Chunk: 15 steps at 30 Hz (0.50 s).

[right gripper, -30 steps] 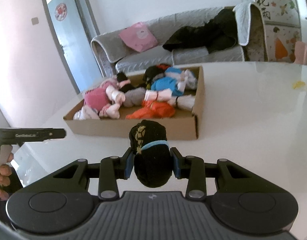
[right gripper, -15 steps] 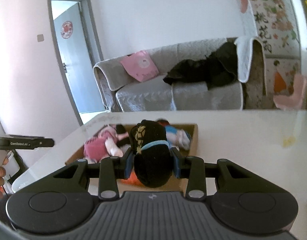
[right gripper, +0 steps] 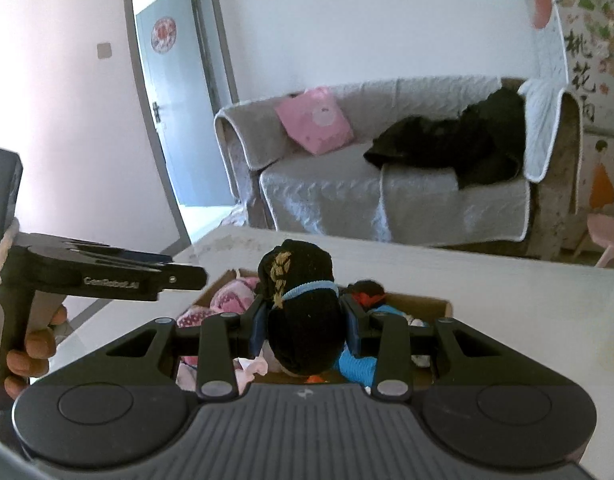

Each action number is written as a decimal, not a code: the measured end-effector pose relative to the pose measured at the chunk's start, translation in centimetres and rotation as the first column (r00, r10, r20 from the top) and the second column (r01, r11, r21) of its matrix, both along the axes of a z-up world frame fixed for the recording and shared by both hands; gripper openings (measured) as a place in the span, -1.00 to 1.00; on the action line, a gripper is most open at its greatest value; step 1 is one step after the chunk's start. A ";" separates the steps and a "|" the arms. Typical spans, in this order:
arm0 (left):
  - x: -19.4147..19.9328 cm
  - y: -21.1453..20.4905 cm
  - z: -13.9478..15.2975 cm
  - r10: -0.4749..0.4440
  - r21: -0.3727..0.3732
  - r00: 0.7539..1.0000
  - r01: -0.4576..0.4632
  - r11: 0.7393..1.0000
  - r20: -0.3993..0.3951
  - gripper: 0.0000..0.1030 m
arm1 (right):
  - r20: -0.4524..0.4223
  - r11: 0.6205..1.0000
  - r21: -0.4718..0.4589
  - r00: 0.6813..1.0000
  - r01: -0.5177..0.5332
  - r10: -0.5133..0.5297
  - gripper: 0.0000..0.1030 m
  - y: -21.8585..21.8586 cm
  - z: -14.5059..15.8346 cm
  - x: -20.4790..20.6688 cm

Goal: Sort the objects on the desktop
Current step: 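Carry the white roll over the tray while the right carries the black bundle there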

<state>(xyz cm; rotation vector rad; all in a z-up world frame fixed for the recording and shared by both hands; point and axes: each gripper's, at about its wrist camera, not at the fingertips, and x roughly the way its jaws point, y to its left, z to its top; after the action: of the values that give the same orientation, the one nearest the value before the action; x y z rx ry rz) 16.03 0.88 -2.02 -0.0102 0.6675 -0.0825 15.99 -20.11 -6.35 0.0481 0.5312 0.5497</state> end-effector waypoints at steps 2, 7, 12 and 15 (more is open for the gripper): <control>0.7 -0.3 -0.8 0.004 0.007 1.000 -0.003 1.000 -0.014 0.12 | -0.024 1.000 -0.015 1.000 -0.002 0.001 -0.29 0.2 -0.9 0.6; 1.8 -0.7 -3.1 0.004 0.025 0.998 -0.002 1.000 -0.057 0.12 | -0.072 0.999 -0.039 0.997 -0.002 -0.001 -0.29 0.7 -2.2 1.6; 3.0 -0.9 -5.4 0.011 0.049 0.995 -0.006 0.999 -0.096 0.12 | -0.109 0.998 -0.064 0.994 0.003 -0.010 -0.29 1.3 -3.1 2.4; 3.3 -1.0 -6.6 0.002 0.037 0.992 0.003 0.999 -0.127 0.12 | -0.115 0.998 -0.067 0.993 0.006 -0.014 -0.29 1.4 -3.3 2.2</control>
<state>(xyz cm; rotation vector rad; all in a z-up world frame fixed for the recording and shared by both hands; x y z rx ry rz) 19.38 -0.13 -8.60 0.0203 0.7965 -0.0705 18.22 -18.75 -9.60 0.0188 0.6614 0.5208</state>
